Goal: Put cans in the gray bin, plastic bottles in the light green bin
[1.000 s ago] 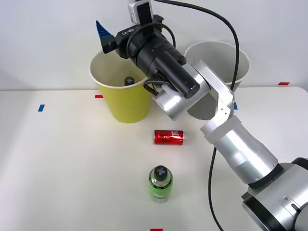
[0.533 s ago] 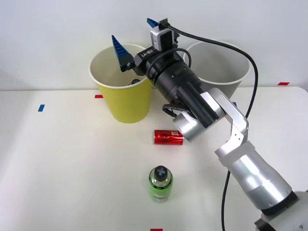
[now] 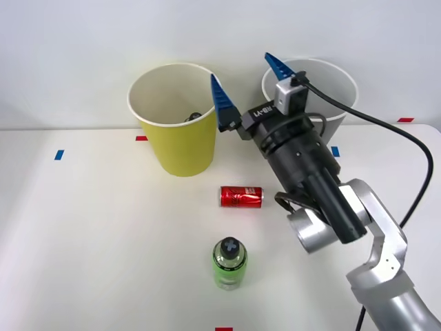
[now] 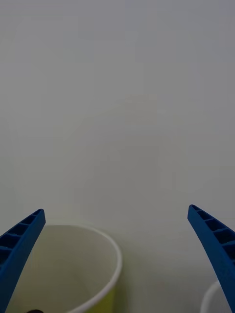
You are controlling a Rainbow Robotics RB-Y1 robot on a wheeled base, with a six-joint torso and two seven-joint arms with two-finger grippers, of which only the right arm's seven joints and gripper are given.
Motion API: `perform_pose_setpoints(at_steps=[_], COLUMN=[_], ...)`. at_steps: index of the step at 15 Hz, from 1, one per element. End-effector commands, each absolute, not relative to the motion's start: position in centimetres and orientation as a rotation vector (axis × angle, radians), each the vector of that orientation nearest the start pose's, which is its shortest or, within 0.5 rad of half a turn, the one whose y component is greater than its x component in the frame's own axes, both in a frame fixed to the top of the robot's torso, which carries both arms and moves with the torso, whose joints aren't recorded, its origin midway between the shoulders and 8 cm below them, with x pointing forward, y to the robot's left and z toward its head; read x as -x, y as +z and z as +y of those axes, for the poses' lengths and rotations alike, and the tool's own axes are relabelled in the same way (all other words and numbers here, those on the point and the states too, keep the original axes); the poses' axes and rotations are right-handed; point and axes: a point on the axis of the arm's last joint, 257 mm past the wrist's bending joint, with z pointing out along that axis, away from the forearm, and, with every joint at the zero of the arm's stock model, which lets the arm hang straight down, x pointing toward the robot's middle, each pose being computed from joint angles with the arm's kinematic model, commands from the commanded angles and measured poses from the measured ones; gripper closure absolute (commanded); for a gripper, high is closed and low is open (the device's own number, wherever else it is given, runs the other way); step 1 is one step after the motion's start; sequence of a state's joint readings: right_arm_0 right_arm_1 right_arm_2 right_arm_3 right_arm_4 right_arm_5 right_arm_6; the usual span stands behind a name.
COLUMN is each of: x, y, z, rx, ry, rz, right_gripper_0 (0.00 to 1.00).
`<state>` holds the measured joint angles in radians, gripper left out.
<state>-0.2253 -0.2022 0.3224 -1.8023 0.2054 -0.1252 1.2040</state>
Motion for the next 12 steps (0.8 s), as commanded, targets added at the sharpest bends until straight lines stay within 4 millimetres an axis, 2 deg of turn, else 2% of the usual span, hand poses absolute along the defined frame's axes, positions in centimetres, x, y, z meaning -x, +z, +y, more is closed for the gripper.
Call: perform_pose_setpoints(at_steps=[1, 4, 9, 12], x=[-50.2, -48.2, -43.7, -41.8], y=[-2.7, -5.3, -11.2, -13.4], z=[-8.9, -12.1, -17.6, -19.3], rx=[0.305, 0.241, 0.157, 0.137], ry=[0.283, 0.272, 0.228, 0.230], rz=[1.069, 1.081, 1.133, 1.167], right_gripper_0=[0.00, 0.00, 0.00, 0.00])
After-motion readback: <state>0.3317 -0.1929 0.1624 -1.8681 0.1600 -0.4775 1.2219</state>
